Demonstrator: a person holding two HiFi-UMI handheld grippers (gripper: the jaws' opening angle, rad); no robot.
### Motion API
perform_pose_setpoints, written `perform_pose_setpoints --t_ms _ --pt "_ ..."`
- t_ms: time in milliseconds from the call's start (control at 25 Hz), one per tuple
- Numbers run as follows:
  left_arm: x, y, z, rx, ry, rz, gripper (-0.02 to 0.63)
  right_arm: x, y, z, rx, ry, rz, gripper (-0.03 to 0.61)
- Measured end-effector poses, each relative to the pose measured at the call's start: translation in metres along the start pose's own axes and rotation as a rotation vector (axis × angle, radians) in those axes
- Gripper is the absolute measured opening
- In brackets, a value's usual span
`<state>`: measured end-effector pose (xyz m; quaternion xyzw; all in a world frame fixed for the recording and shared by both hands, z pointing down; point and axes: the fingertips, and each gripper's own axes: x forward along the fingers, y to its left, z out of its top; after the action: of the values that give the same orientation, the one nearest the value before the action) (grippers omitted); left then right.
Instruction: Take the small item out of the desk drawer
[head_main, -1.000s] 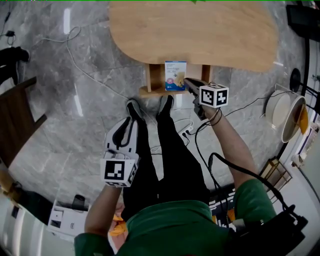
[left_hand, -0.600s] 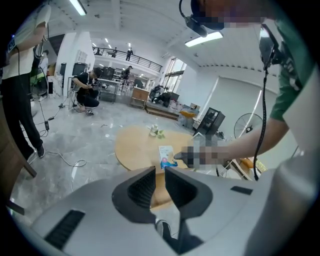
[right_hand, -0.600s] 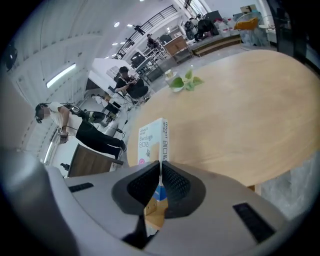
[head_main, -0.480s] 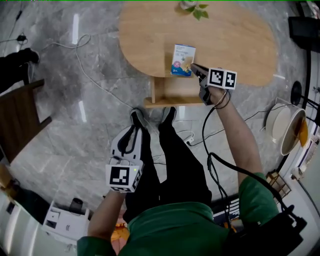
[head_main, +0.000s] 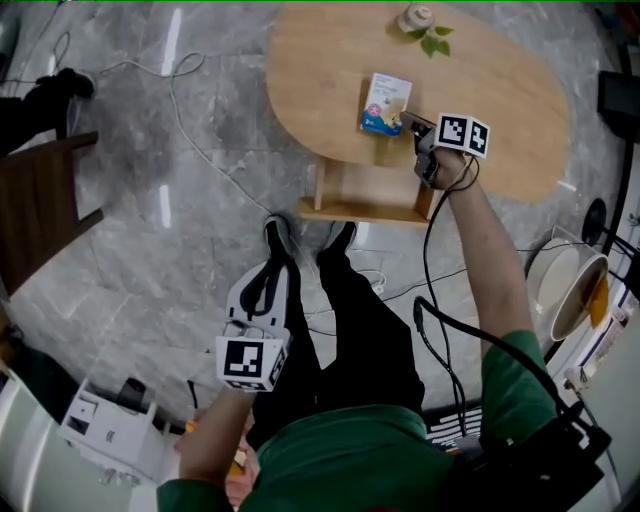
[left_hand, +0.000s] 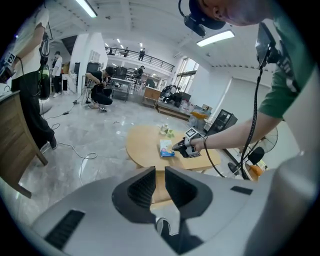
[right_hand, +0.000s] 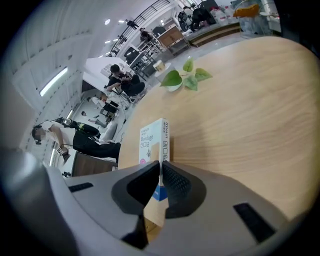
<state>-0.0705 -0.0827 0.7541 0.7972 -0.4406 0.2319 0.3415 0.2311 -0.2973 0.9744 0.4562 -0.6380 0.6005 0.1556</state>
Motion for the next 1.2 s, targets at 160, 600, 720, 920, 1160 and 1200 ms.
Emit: perform_pose_setpoints --t_ms 160,600,720,920,1160,1200 --pt "-0.001 0.008 -0.007 -0.020 0.003 0.020 0.071 0.014 -0.003 0.005 0.041 -0.004 0.001 0.048" --pt "-0.005 0.000 0.012 0.014 -0.031 0.002 0.071 -0.022 0.014 0.024 -0.035 -0.174 -0.081 0.199" --pt "-0.008 -0.007 0.030 0.034 -0.058 -0.014 0.071 -0.061 0.041 0.026 -0.145 -0.240 -0.105 0.154" --pt "-0.022 -0.019 0.091 0.092 -0.135 -0.018 0.071 -0.149 0.106 0.022 -0.328 -0.365 -0.138 0.084" --pt "-0.056 -0.031 0.162 0.157 -0.236 -0.004 0.071 -0.254 0.190 0.014 -0.449 -0.512 -0.165 0.072" --pt "-0.061 -0.031 0.173 0.162 -0.253 -0.001 0.071 -0.269 0.205 0.015 -0.467 -0.540 -0.165 0.069"
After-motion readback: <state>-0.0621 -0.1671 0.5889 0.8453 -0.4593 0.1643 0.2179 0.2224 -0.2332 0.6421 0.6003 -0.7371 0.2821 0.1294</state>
